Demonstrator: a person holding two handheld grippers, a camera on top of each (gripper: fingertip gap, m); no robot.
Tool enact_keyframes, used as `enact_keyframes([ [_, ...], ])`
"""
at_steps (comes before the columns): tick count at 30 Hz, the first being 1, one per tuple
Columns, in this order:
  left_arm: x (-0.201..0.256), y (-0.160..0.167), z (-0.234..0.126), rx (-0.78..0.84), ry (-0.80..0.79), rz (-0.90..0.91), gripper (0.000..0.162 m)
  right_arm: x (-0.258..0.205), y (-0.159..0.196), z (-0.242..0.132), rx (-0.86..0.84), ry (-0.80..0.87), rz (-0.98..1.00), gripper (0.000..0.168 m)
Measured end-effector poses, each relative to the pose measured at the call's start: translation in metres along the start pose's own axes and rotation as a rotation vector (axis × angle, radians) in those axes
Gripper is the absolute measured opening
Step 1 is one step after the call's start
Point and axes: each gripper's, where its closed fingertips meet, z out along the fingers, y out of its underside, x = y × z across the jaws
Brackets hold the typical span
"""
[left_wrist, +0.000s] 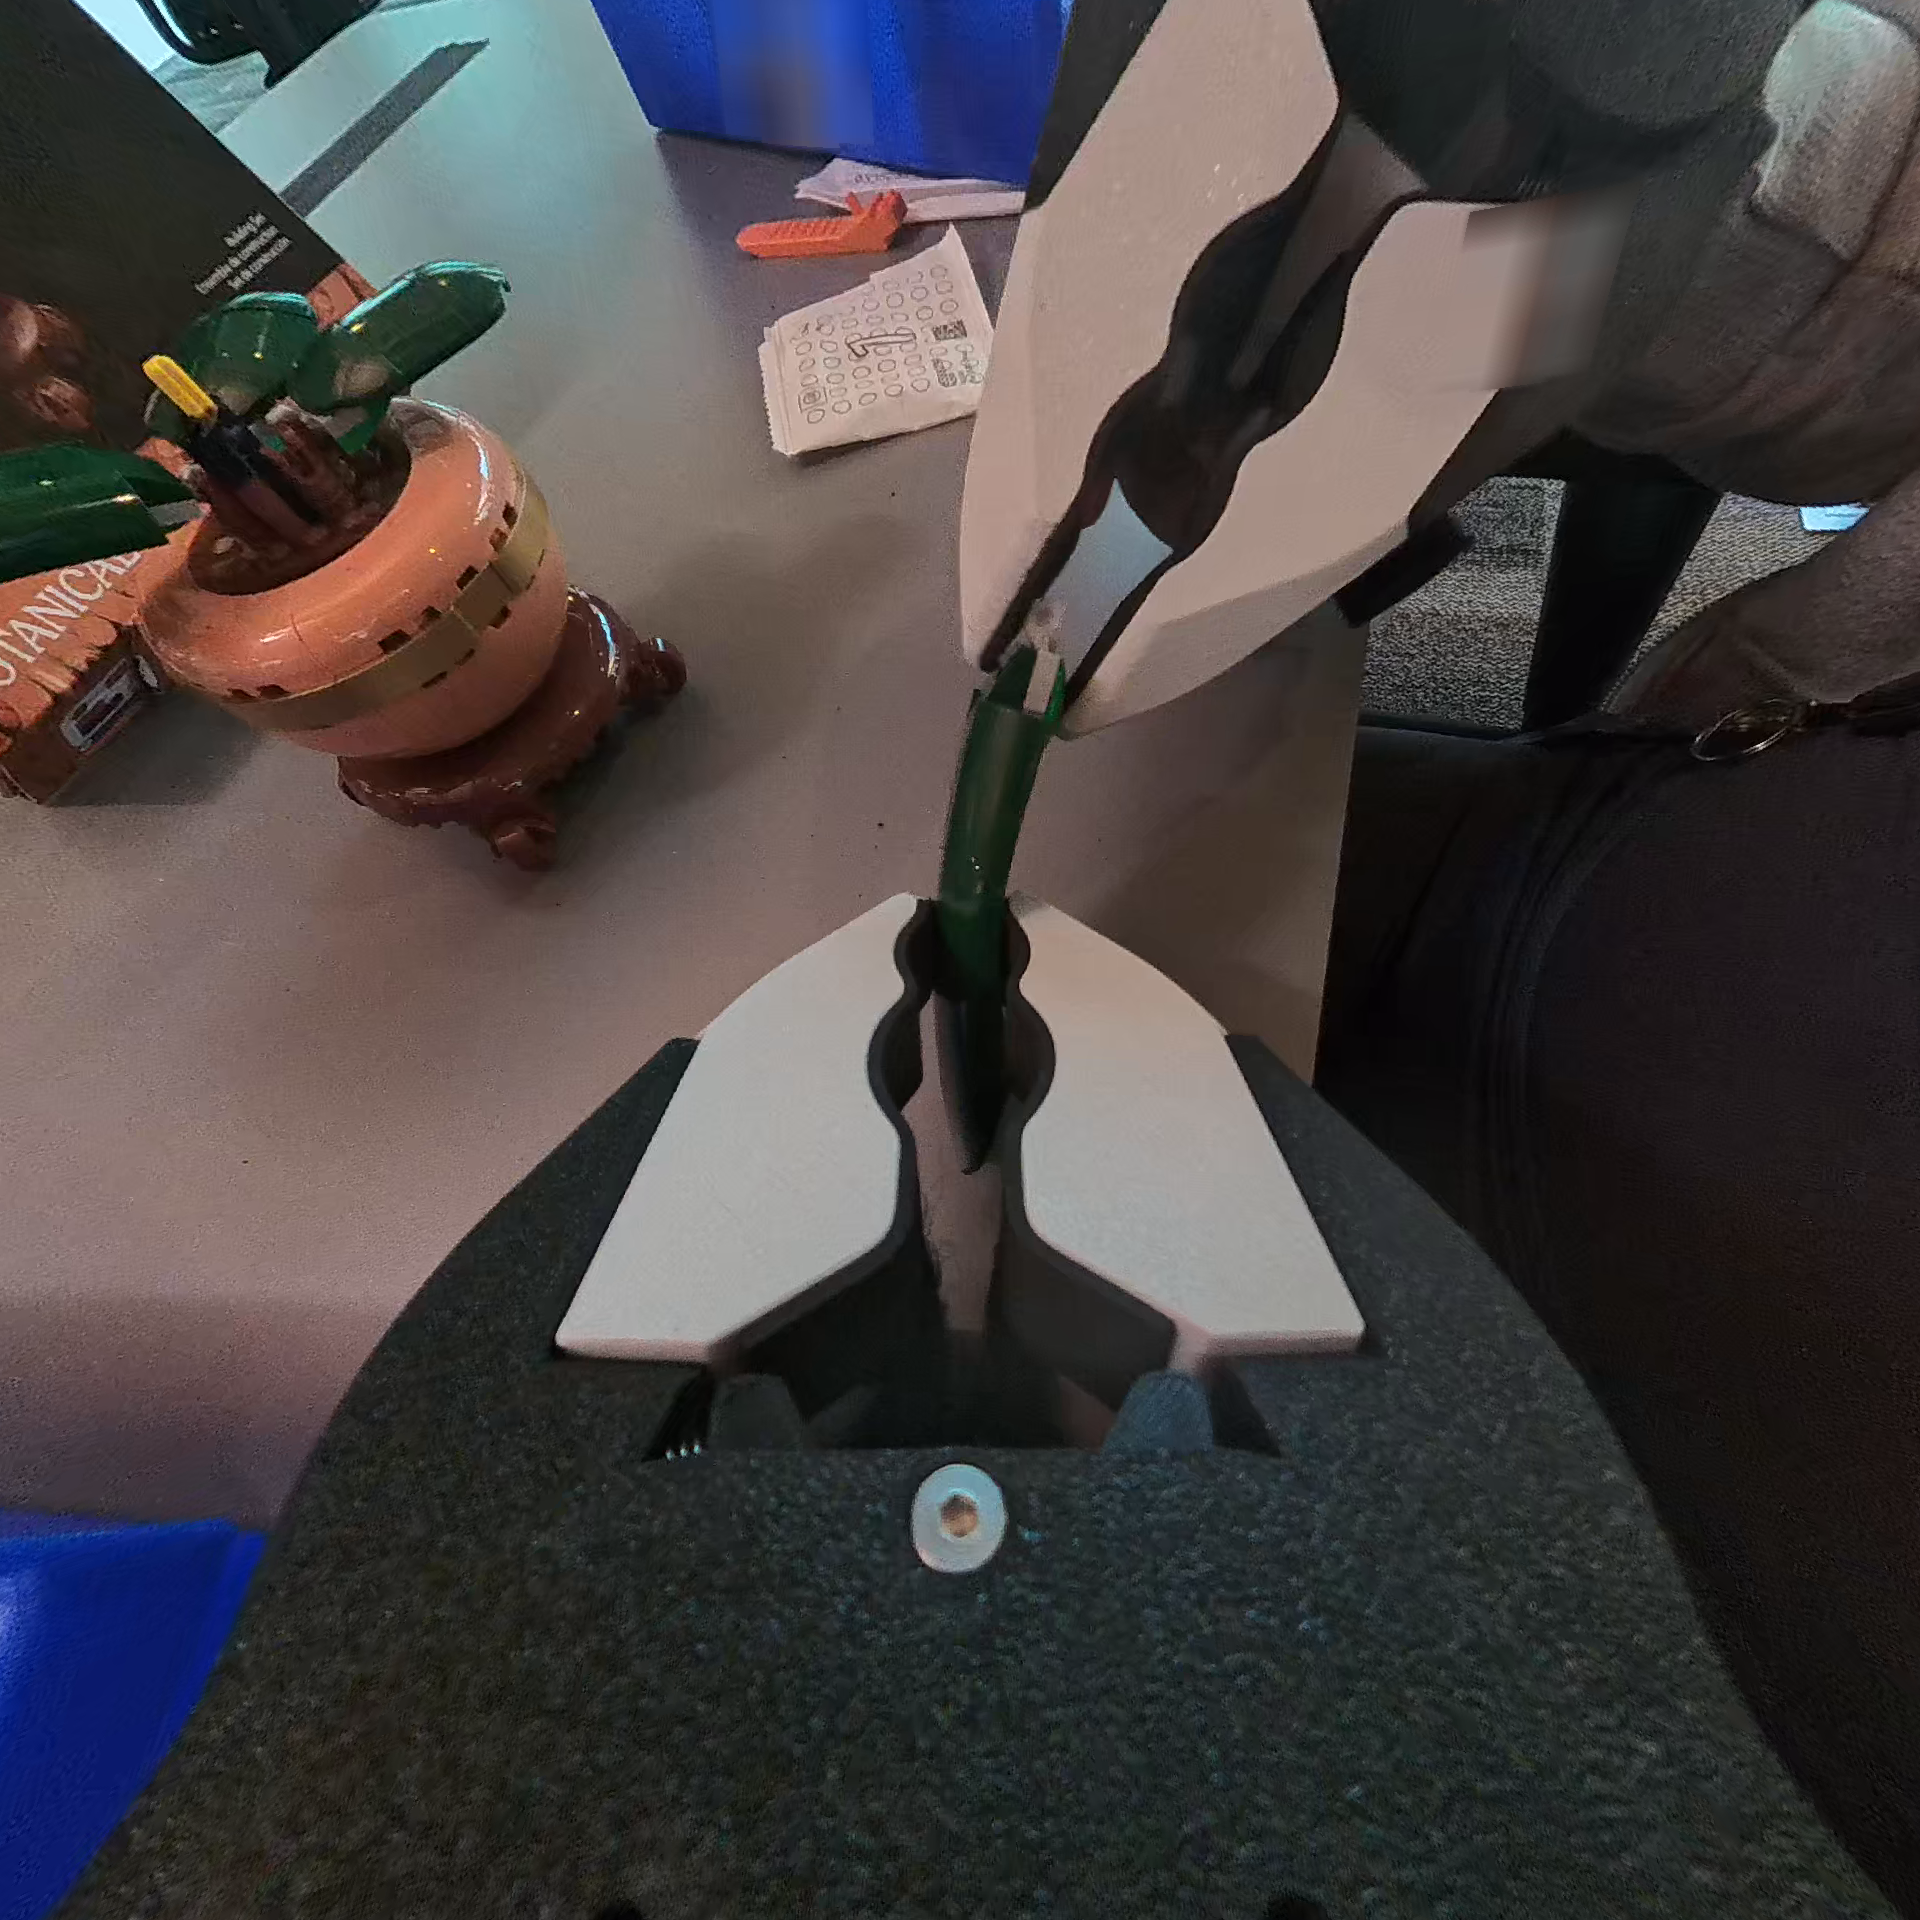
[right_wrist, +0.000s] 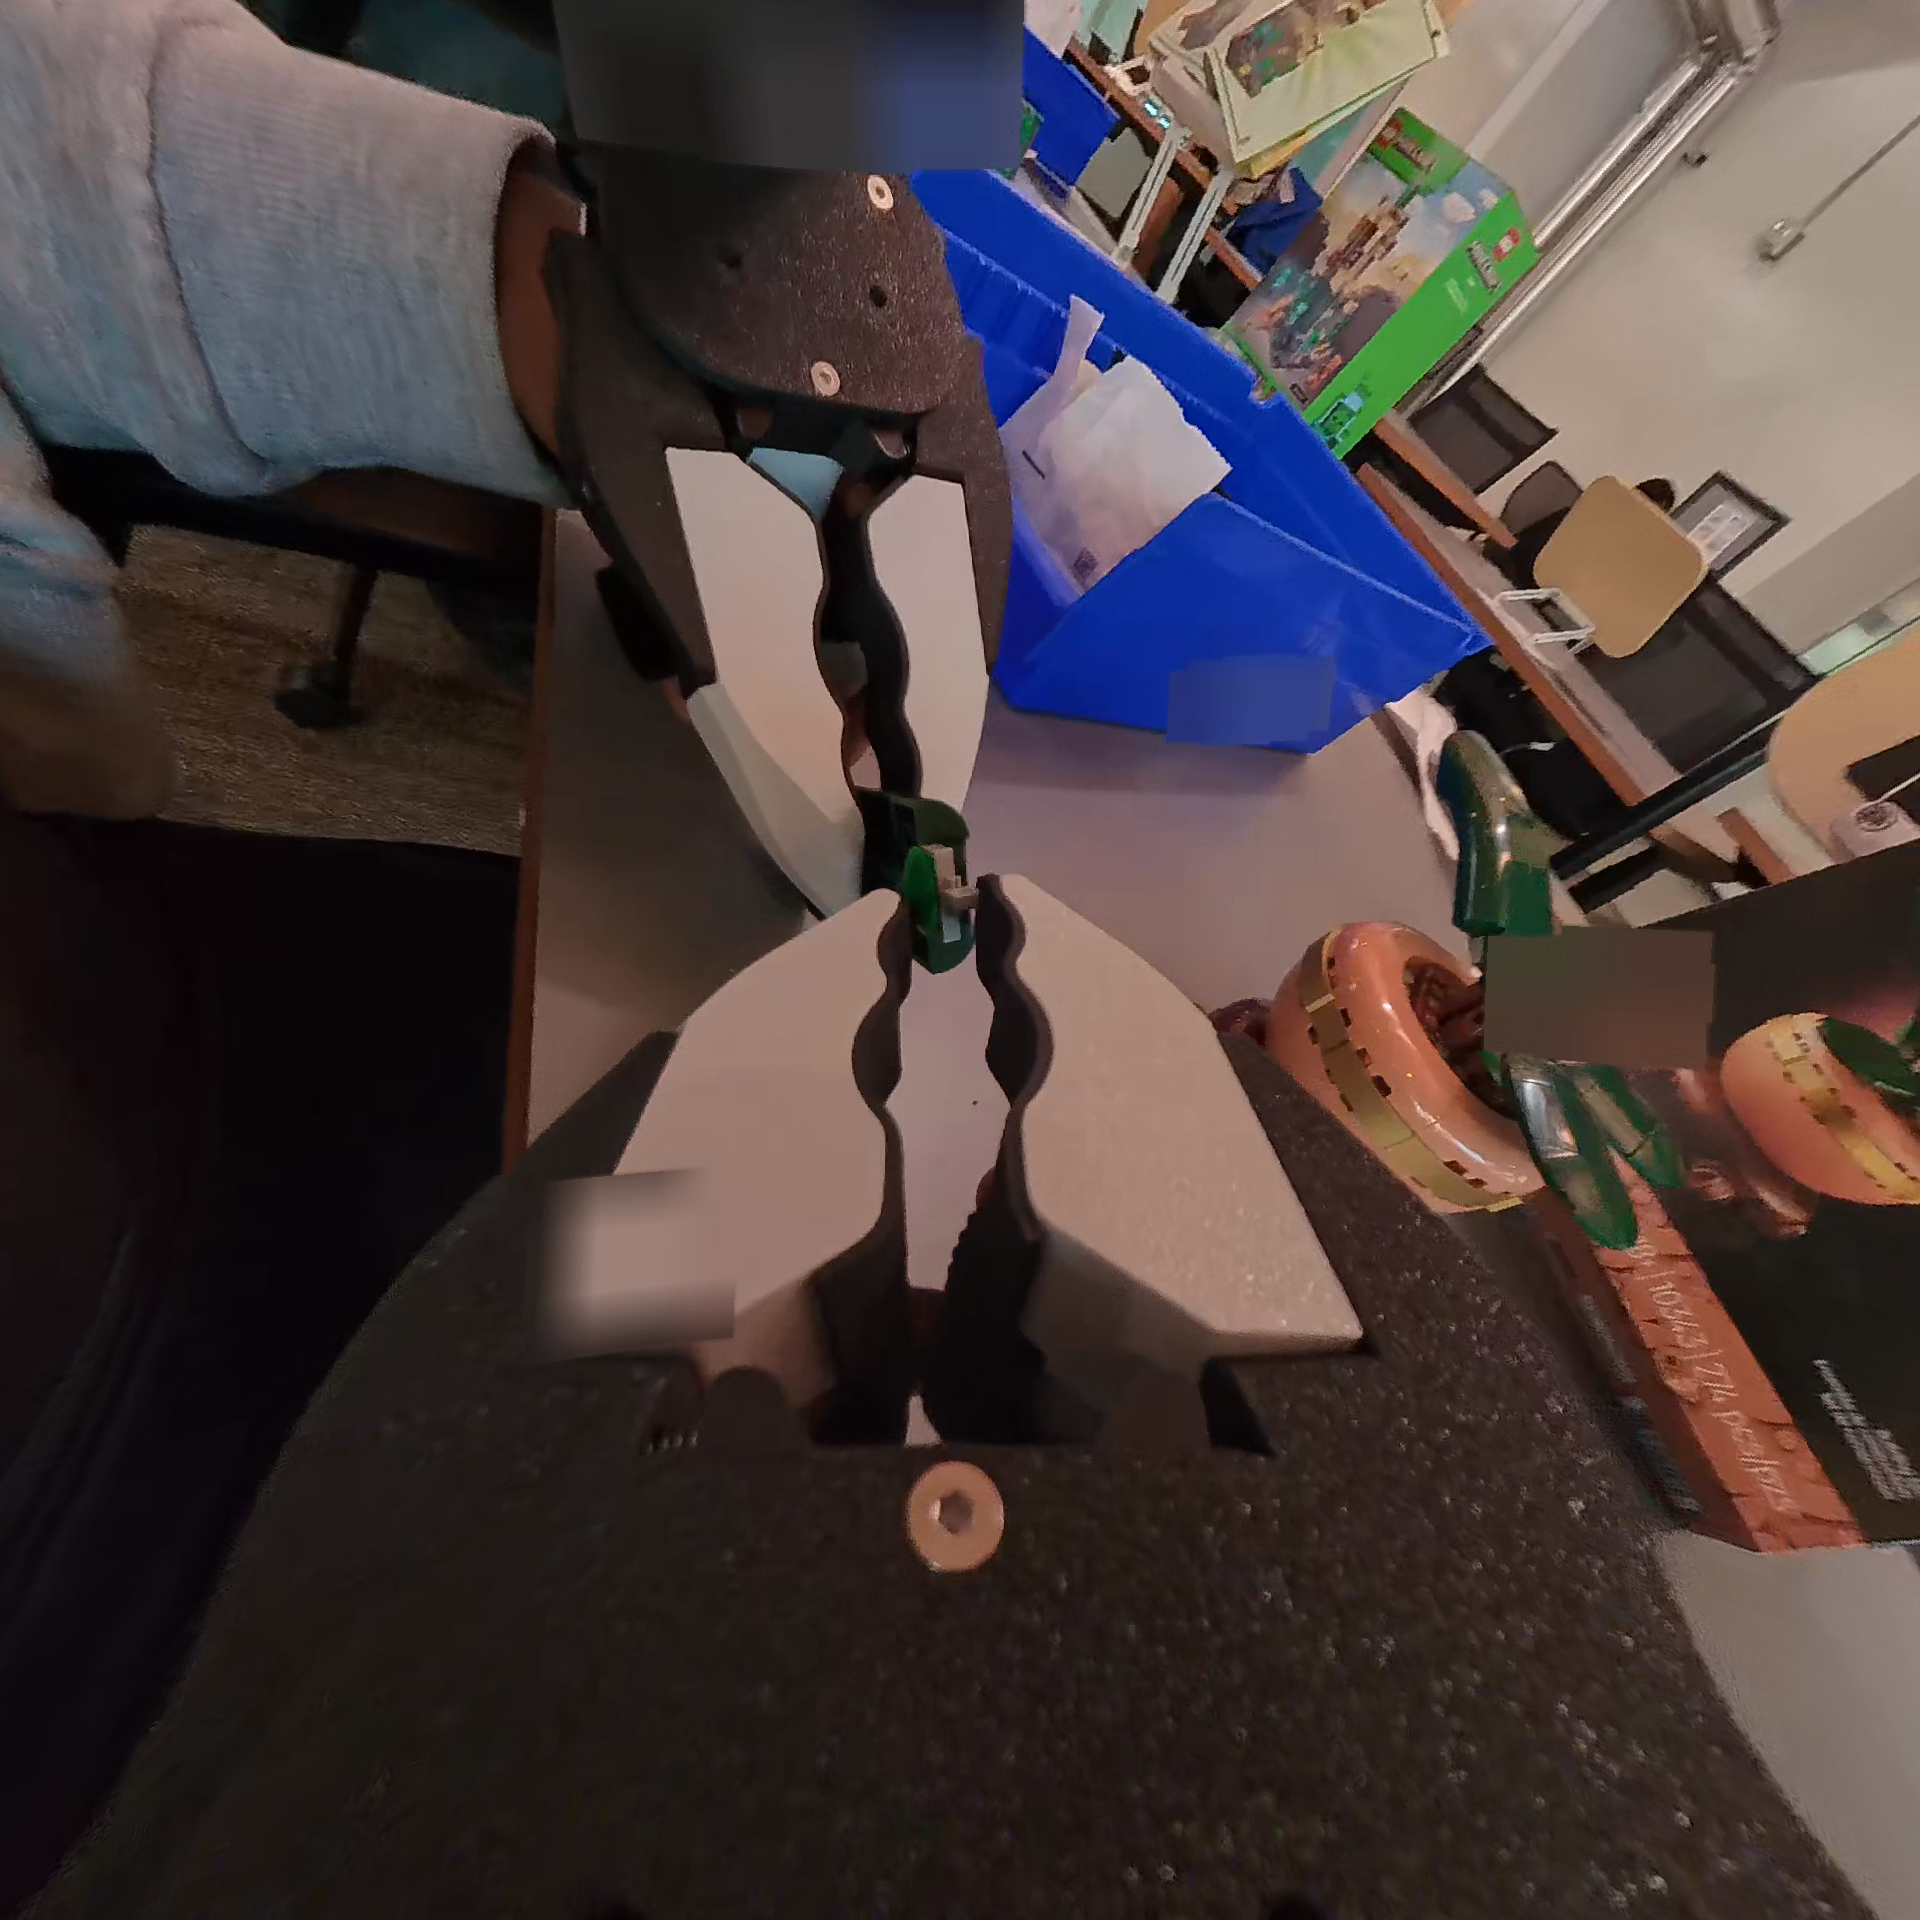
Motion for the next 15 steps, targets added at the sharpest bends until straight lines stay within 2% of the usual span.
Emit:
enact_keyframes([
  [2,0.0,0.0,0.0,-0.001,-0.005,0.008,0.011,-0.002,-0.001,0.0,0.005,-0.031,0.037,0.01],
  [6,0.003,-0.011,-0.002,0.083,-0.035,0.123,0.033,-0.006,-0.002,0.003,0.012,-0.055,0.055,0.01],
  [8,0.004,-0.02,-0.002,0.139,-0.057,0.168,0.03,-0.008,-0.005,0.004,0.032,-0.076,0.088,0.01],
  [11,0.006,-0.018,-0.001,0.107,-0.053,0.176,0.012,-0.007,-0.01,0.002,0.06,-0.109,0.15,0.009],
  [15,0.008,-0.016,-0.002,0.082,-0.024,0.159,0.009,-0.009,-0.008,0.002,0.067,-0.137,0.177,0.01],
])
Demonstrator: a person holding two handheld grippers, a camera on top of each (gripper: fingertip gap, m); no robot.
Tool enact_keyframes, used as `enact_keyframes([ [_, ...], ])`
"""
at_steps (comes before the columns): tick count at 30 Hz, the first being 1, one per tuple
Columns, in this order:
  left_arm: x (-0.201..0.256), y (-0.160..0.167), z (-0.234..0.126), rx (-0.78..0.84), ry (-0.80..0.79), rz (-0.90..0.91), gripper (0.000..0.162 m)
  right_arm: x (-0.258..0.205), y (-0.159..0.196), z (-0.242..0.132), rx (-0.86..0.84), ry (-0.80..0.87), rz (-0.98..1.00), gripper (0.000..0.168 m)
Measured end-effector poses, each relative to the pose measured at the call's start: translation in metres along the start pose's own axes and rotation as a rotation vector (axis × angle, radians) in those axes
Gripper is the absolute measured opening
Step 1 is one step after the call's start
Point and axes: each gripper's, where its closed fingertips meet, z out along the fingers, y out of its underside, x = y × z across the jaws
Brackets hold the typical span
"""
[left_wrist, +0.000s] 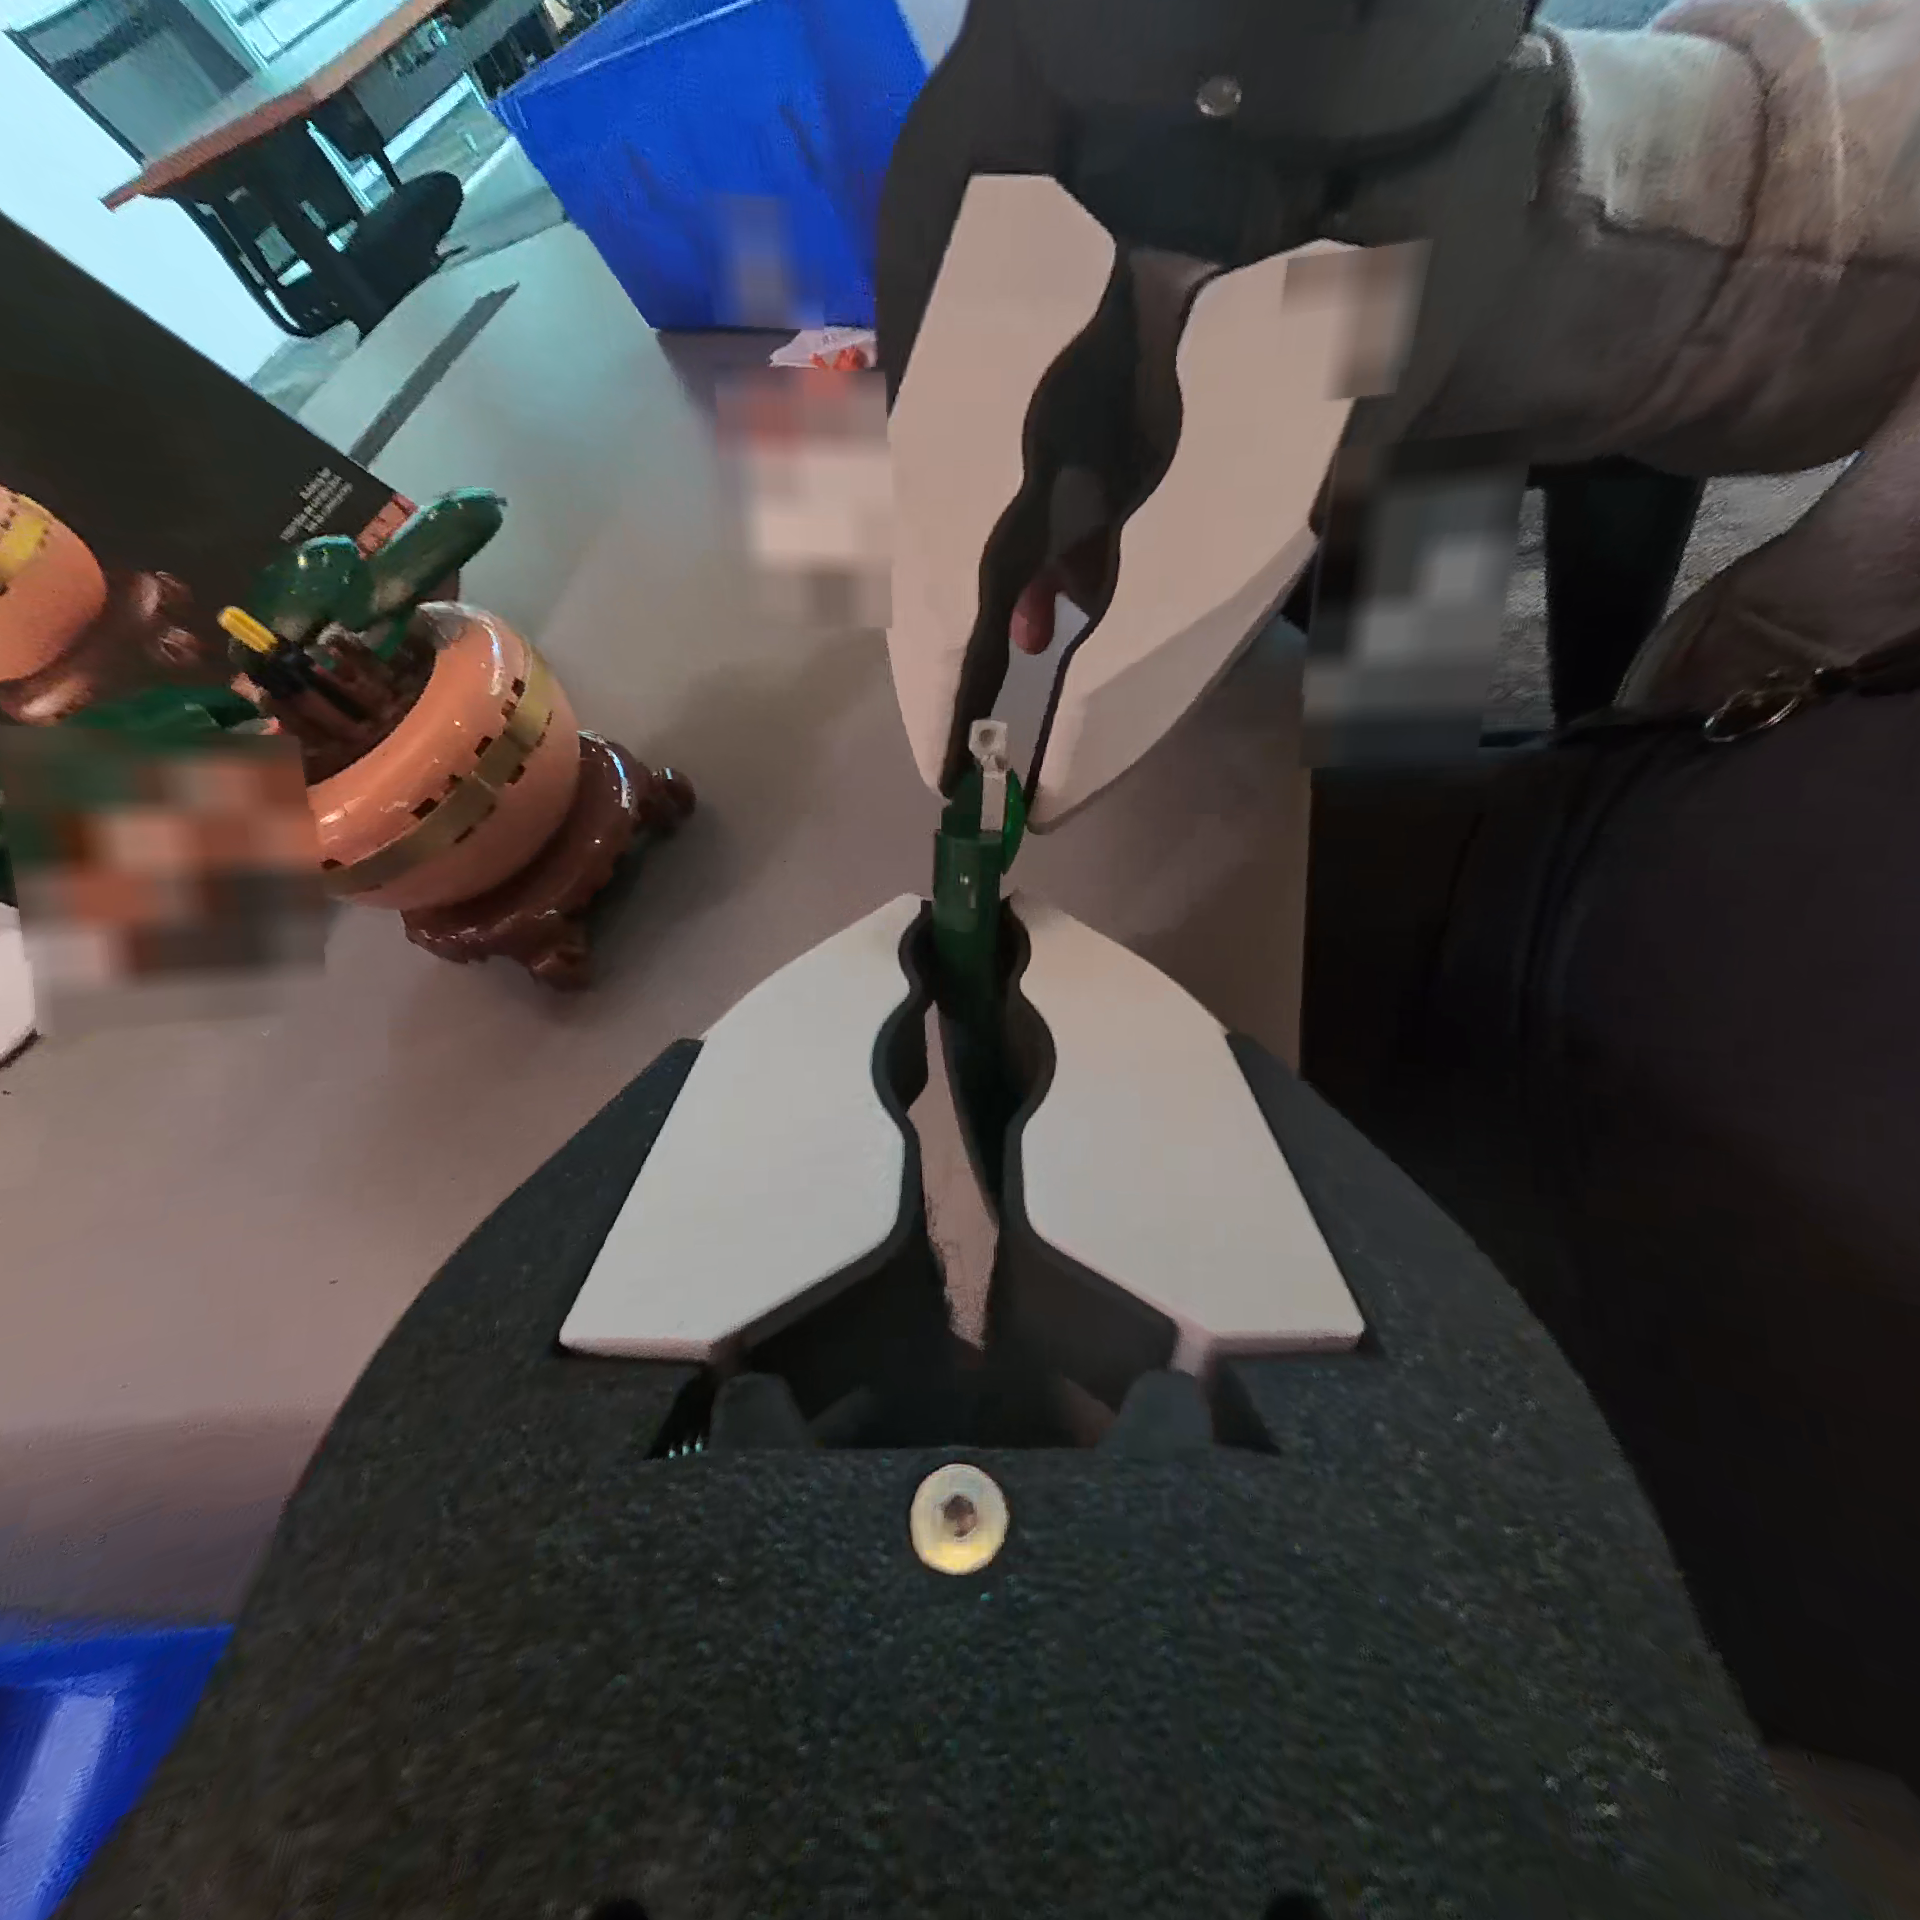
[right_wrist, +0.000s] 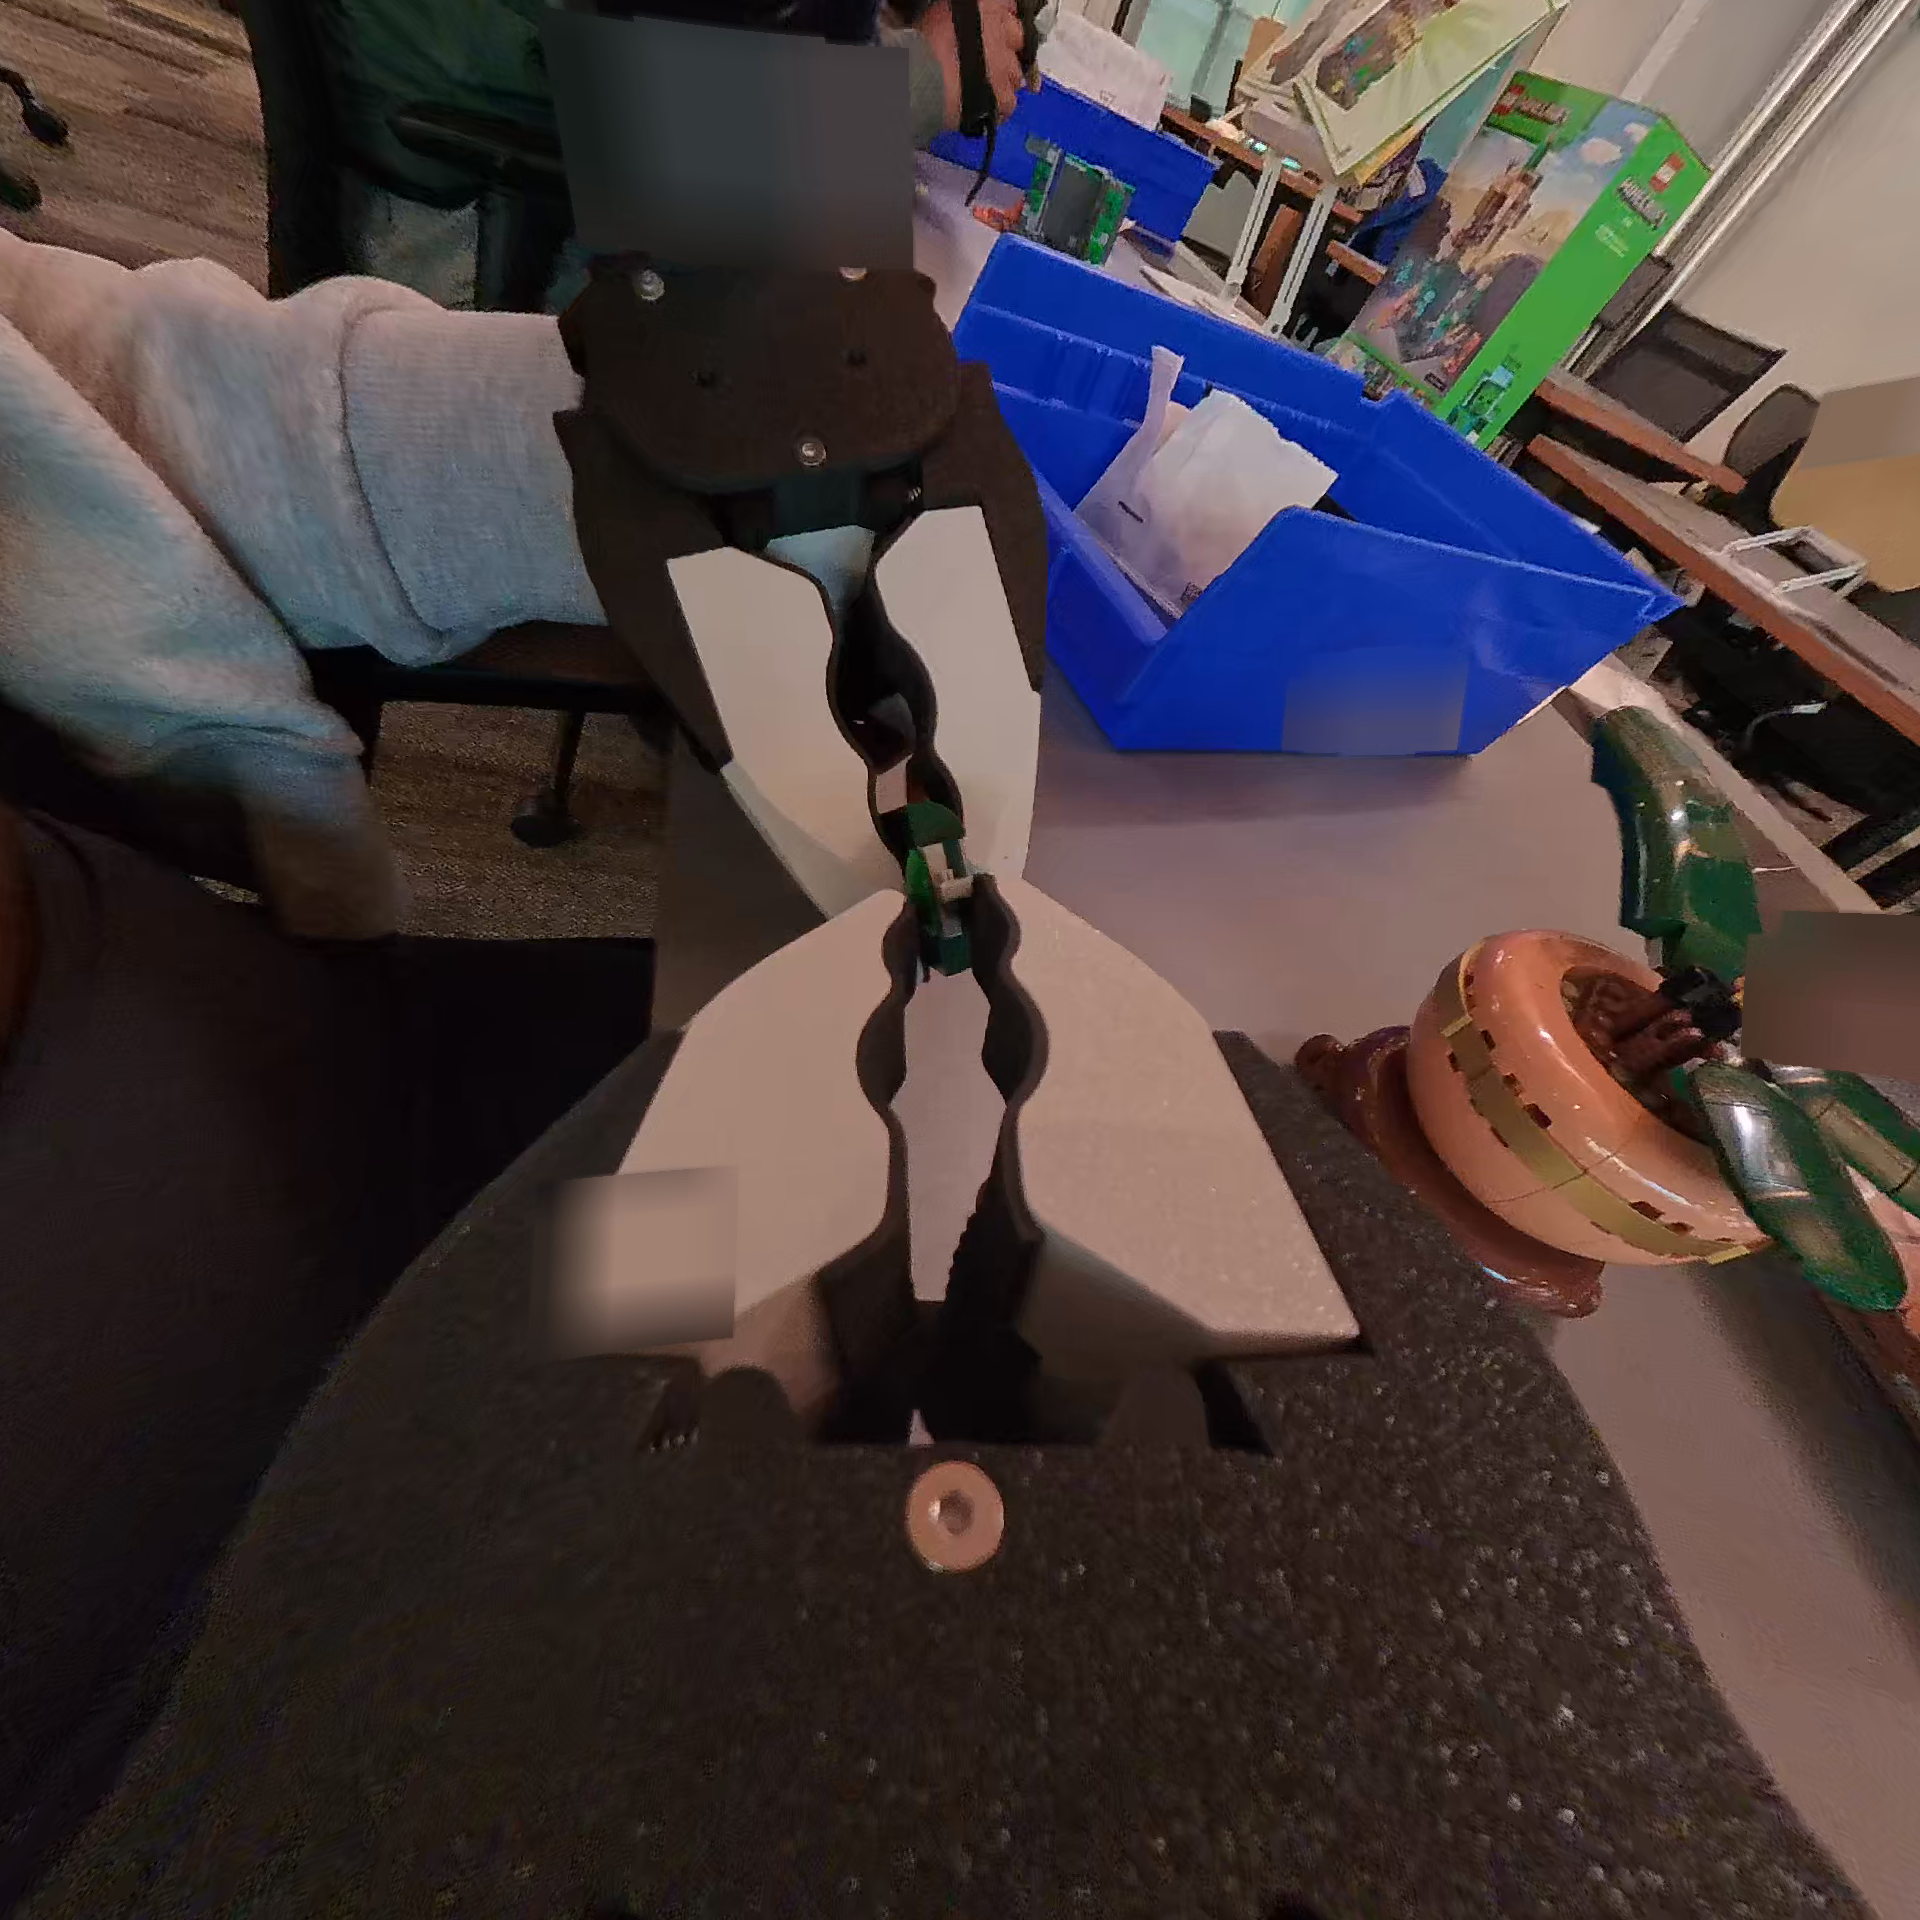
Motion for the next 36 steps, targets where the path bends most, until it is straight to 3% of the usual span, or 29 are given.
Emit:
enact_keyframes([
  [9,-0.01,0.003,0.005,-0.013,-0.023,-0.169,0.009,0.018,-0.005,-0.006,-0.029,0.205,-0.172,0.012],
  [12,-0.026,0.007,0.004,-0.026,-0.125,-0.239,0.009,0.026,-0.003,-0.005,-0.059,0.27,-0.023,0.016],
  [15,-0.042,-0.004,-0.001,0.066,-0.238,-0.318,0.009,0.031,-0.009,0.004,0.046,0.317,0.317,0.031],
  [17,-0.055,-0.016,-0.007,0.165,-0.335,-0.385,0.009,0.042,-0.018,0.006,0.152,0.39,0.453,0.027],
  [19,-0.058,-0.023,-0.01,0.235,-0.36,-0.453,0.009,0.053,-0.03,0.003,0.239,0.456,0.472,0.011],
  [23,-0.054,-0.027,-0.008,0.303,-0.285,-0.609,0.009,0.054,-0.032,0.009,0.114,0.505,0.288,0.019],
  [36,-0.06,-0.039,-0.021,0.202,-0.679,0.014,0.008,0.05,-0.035,0.001,0.199,0.46,0.401,0.02],
])
